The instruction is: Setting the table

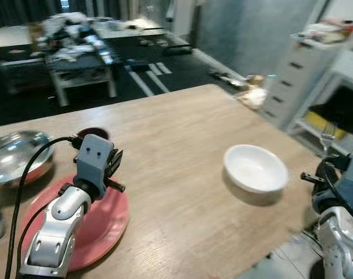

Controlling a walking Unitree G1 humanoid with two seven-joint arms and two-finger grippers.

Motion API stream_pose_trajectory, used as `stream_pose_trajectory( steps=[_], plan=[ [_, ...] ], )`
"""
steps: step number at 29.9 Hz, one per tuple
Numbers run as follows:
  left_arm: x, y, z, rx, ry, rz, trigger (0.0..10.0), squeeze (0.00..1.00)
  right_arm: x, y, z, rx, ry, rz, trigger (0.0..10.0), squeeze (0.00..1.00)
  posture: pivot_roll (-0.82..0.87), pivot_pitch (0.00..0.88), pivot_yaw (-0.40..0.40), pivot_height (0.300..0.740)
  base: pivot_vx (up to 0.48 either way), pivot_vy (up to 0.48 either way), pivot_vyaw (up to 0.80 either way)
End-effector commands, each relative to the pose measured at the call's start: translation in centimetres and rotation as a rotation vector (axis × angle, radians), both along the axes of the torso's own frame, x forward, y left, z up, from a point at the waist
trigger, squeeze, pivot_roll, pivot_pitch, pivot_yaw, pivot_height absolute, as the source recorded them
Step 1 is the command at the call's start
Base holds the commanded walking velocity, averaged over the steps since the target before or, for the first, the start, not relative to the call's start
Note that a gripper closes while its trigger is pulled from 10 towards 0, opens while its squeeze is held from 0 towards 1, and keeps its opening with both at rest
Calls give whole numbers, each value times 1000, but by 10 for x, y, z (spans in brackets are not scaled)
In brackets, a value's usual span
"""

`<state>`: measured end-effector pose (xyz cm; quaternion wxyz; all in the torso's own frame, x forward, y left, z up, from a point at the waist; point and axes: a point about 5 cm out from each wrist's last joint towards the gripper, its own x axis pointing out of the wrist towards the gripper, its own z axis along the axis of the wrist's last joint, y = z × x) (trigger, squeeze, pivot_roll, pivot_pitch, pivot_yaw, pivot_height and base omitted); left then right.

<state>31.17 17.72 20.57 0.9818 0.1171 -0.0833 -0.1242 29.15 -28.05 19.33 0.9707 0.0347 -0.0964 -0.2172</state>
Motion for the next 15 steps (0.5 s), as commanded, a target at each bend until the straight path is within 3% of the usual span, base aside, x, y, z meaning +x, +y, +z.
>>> stream_pose_trajectory(
  steps=[1,15],
  plan=[
    [0,-1,-2,7,18,-10,10000,0,-3,-5,-9,-4,34,-41,10000,0,107,100,29,740,0,0,-744],
    [3,-3,6,12,1,-43,10000,0,-2,-8,-10,-28,35,-80,10000,0,108,98,35,740,0,0,-744]
  ],
)
